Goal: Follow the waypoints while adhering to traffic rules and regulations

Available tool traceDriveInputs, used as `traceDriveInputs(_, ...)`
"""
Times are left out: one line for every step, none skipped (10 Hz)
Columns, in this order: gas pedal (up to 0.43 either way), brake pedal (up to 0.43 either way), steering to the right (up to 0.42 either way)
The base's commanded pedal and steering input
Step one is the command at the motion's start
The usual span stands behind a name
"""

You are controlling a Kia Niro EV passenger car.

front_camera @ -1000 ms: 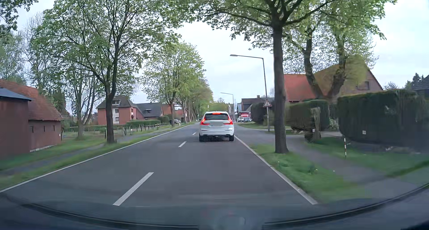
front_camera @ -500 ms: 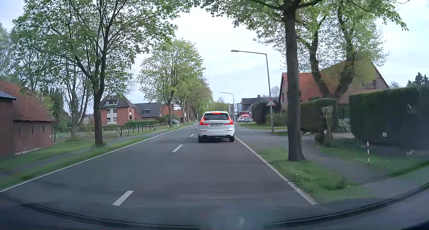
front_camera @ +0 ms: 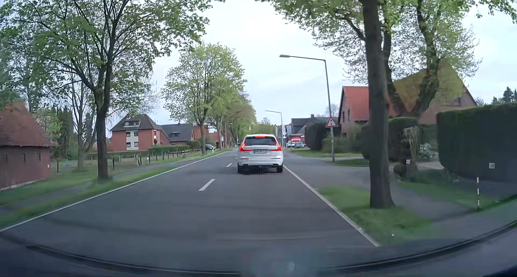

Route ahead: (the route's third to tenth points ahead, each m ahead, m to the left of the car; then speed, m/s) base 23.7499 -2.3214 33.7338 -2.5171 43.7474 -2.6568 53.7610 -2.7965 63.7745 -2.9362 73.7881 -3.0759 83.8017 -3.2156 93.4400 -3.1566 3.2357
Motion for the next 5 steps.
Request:
traceDriveInputs(0.0,0.061,0.0)
traceDriveInputs(0.0,0.061,0.0)
traceDriveInputs(0.0,0.061,0.0)
traceDriveInputs(0.0,0.061,0.0)
traceDriveInputs(0.0,0.061,0.001)
